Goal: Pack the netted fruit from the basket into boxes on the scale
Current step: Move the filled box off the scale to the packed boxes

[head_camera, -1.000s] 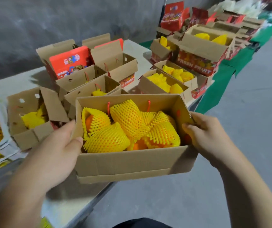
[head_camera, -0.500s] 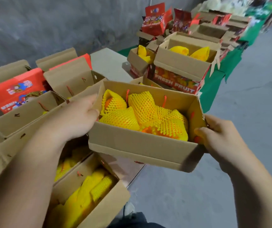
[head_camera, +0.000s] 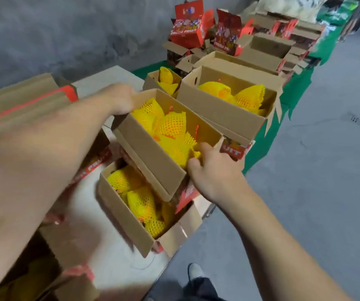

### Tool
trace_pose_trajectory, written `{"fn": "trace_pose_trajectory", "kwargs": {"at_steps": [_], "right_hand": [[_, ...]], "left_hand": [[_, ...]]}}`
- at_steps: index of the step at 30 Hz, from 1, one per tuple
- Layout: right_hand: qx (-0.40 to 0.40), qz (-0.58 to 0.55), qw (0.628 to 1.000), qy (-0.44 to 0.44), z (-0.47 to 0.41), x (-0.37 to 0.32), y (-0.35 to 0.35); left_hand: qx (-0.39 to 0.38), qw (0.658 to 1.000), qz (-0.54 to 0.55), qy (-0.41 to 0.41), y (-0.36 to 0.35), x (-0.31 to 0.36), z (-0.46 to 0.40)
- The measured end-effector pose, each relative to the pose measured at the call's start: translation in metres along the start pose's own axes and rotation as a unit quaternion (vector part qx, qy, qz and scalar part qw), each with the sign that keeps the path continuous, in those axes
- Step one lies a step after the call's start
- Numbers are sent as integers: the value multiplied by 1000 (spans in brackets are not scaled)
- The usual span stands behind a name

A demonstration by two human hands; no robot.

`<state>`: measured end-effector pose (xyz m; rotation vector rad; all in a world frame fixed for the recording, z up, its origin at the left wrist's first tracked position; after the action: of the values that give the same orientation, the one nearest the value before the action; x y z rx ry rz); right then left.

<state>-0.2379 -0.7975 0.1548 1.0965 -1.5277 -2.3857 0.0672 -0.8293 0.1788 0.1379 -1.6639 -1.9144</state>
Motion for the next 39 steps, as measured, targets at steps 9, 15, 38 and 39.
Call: {"fn": "trace_pose_trajectory", "kwargs": {"at_steps": [9,15,38,39], "right_hand": [[38,107,988,107,-51,37,72],[18,137,972,192,-107,28,55],[-28,60,949,307,-85,-11,47],[-31,50,942,330,-75,-20,42]], "left_hand": [[271,804,508,147,-94,55,70],[259,757,589,115,-132,94,113],[252,761,578,153,-138,92,157],[269,762,570,149,-140,88,163]]}}
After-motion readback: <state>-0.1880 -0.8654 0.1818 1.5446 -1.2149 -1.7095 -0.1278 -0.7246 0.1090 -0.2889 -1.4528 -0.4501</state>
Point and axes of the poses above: each hand's wrist, its own z-axis away from the middle knuckle, its own y-axis out of the back of the hand, x = y × z, the point moved 1 cm from there along -z, towards the middle knuckle, and after that the axes turned 10 degrees about -x, right-handed, at the moved point
